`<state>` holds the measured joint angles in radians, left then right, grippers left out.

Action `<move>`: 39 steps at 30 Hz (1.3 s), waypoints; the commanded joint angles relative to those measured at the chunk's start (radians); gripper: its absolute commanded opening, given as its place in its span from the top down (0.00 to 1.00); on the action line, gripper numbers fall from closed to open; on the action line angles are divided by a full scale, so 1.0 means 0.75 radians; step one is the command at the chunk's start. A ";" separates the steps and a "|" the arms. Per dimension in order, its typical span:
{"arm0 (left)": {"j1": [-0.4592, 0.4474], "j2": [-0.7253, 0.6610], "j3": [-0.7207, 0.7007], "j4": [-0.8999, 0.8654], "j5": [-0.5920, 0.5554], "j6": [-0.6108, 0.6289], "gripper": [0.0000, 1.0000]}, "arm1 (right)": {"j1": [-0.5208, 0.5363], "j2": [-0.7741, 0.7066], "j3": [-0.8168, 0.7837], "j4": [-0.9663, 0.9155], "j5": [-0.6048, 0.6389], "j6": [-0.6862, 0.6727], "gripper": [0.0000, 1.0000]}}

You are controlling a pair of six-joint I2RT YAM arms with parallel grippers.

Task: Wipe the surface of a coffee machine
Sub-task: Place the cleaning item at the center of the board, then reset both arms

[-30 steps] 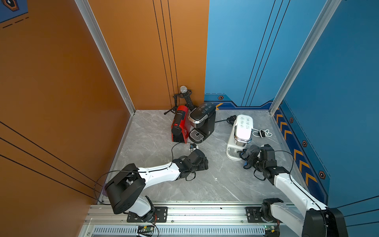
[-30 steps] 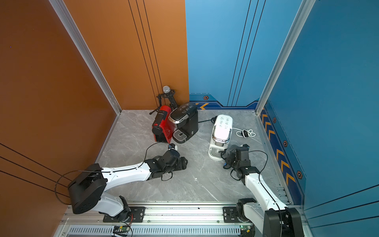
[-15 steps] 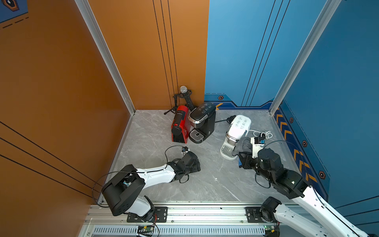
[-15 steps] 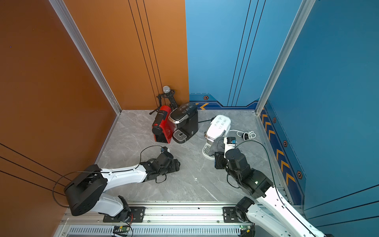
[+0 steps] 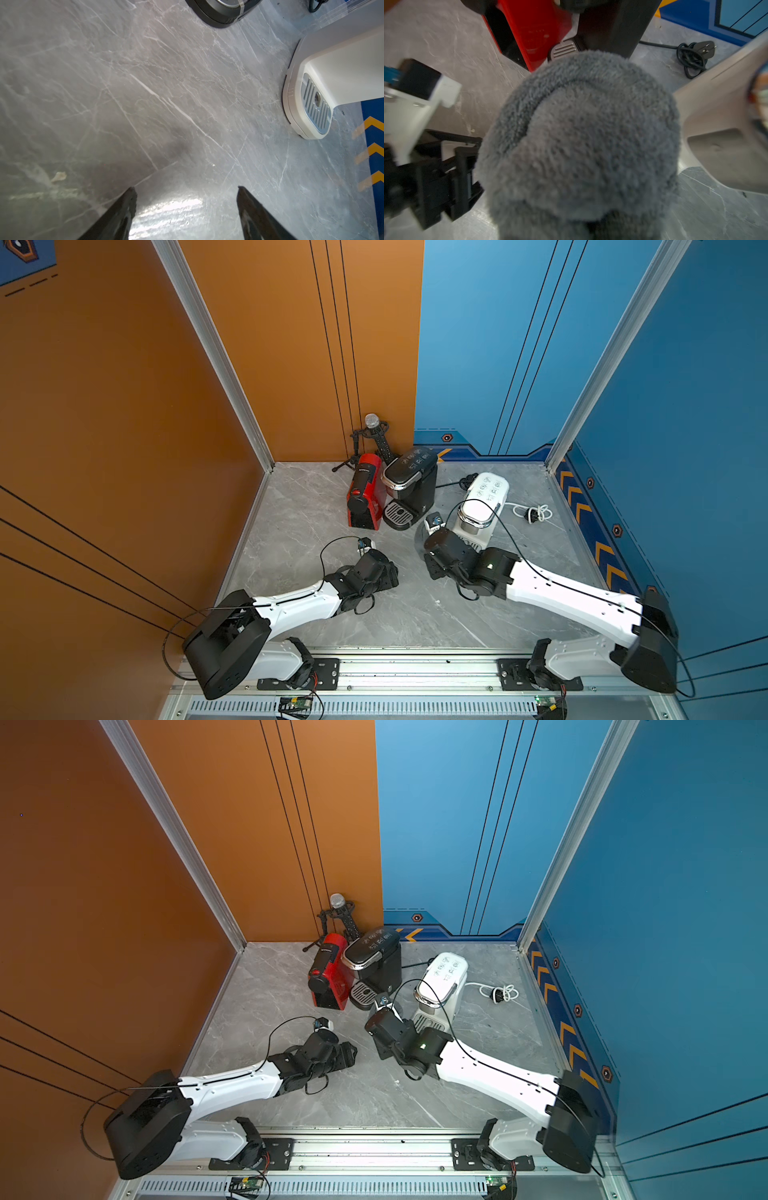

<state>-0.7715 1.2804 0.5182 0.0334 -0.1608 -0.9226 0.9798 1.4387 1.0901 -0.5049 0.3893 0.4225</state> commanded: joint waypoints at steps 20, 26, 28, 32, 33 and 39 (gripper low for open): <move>0.338 -0.320 -0.029 -0.284 0.029 0.187 0.20 | -0.221 -0.142 0.078 -0.084 -0.054 -0.173 0.06; 0.474 -0.297 0.038 -0.329 0.084 0.260 0.20 | -0.415 -0.413 0.014 -0.137 -0.030 -0.150 0.06; 0.512 -0.292 0.048 -0.329 0.071 0.287 0.19 | -0.519 -0.464 -0.068 -0.099 -0.029 -0.131 0.04; 0.633 -0.319 0.053 -0.329 0.032 0.355 0.15 | -0.806 -0.455 -0.172 -0.072 -0.013 -0.071 0.02; 0.673 -0.333 0.051 -0.329 0.038 0.376 0.15 | -0.867 -0.447 -0.196 -0.057 -0.014 -0.064 0.02; 0.876 -0.487 0.024 -0.328 -0.071 0.447 0.03 | -1.168 -0.525 -0.380 0.136 -0.100 0.007 0.02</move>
<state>-0.1551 0.9688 0.5373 -0.1944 -0.1528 -0.6353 0.1795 1.0534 0.9085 -0.3248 0.2981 0.4107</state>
